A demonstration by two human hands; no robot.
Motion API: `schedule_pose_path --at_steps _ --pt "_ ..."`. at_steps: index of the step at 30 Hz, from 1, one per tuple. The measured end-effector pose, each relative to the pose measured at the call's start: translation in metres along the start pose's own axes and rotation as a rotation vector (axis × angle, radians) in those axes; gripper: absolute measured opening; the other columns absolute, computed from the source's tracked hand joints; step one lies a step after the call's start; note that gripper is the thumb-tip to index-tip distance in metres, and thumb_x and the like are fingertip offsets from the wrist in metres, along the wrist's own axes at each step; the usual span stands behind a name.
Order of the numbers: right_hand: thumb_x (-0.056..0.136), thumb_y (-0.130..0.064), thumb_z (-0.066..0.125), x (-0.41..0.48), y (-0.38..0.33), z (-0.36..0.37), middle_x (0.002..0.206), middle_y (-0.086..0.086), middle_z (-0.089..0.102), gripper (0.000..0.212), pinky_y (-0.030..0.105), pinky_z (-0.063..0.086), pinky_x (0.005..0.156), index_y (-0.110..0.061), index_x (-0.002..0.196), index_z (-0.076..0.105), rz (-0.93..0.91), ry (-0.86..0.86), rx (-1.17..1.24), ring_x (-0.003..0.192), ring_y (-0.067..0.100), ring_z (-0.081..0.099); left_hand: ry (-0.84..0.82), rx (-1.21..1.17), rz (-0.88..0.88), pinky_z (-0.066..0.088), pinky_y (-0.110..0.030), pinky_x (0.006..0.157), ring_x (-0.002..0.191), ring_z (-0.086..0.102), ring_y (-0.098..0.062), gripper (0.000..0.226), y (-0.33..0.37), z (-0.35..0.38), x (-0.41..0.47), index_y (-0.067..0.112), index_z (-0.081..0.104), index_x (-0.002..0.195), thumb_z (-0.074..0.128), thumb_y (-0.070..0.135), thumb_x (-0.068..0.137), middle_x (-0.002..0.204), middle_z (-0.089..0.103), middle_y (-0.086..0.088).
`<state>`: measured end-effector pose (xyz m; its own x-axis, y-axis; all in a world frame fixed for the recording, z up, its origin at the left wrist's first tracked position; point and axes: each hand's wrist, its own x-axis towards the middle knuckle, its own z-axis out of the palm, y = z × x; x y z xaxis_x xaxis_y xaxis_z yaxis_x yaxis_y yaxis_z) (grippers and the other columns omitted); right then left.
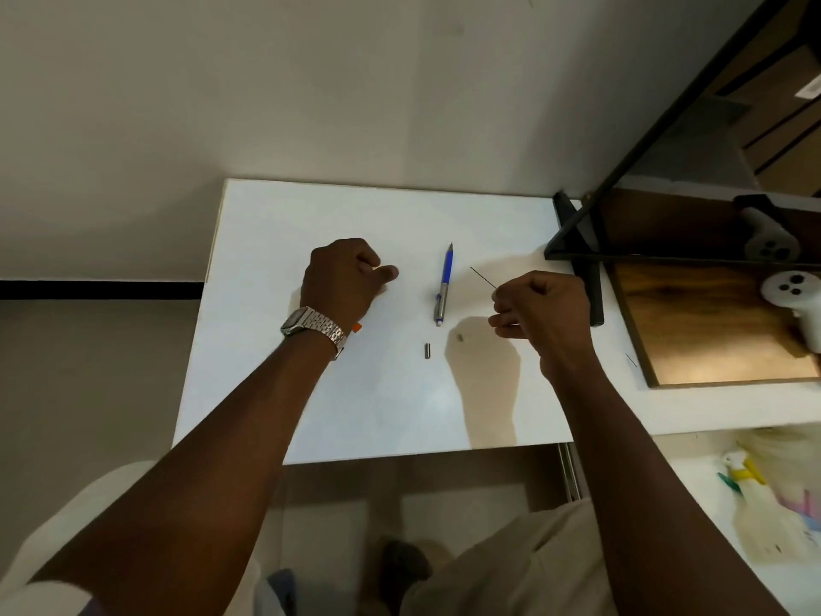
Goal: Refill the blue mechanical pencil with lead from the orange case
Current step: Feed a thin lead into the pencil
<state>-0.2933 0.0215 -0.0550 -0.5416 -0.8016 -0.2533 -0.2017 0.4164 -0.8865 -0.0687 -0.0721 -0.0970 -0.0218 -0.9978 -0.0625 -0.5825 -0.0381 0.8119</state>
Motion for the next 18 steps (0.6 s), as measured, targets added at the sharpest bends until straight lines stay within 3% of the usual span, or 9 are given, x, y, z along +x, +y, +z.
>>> schedule_pose_path --at_steps 5,9,13,18 --pt "0.081 -0.005 0.069 -0.001 0.001 0.002 0.066 0.014 0.07 0.011 0.035 0.061 0.057 0.004 0.079 0.075 -0.016 -0.02 -0.033 0.055 0.027 0.076 -0.139 0.087 0.087 0.056 -0.037 0.081 0.087 0.071 -0.024 0.045 0.021 0.043 -0.015 0.005 0.077 0.092 0.086 0.047 0.078 0.087 0.077 -0.009" --pt "0.083 -0.005 0.07 -0.005 0.003 0.001 0.065 0.012 0.071 0.011 0.034 0.062 0.055 0.005 0.081 0.075 -0.023 -0.03 -0.062 0.053 0.023 0.076 -0.174 0.178 0.057 0.054 -0.034 0.07 0.081 0.069 -0.025 0.05 0.027 0.062 -0.016 0.008 0.074 0.09 0.085 0.055 0.076 0.087 0.074 -0.006" --pt "0.084 -0.004 0.07 -0.006 0.004 -0.003 0.063 0.01 0.071 0.01 0.03 0.059 0.052 0.004 0.081 0.075 -0.011 -0.037 -0.06 0.051 0.021 0.075 -0.186 0.215 0.062 0.043 -0.029 0.063 0.08 0.072 -0.029 0.037 0.03 0.072 -0.016 0.009 0.075 0.088 0.087 0.042 0.076 0.087 0.076 -0.009" --pt "0.084 -0.004 0.071 -0.007 0.006 -0.005 0.06 0.007 0.07 0.01 0.03 0.059 0.052 0.005 0.08 0.075 -0.001 -0.042 -0.075 0.05 0.021 0.074 -0.206 0.163 0.019 0.047 -0.026 0.063 0.075 0.072 -0.026 0.019 0.032 0.072 -0.014 0.007 0.082 0.083 0.082 0.026 0.077 0.081 0.079 -0.01"
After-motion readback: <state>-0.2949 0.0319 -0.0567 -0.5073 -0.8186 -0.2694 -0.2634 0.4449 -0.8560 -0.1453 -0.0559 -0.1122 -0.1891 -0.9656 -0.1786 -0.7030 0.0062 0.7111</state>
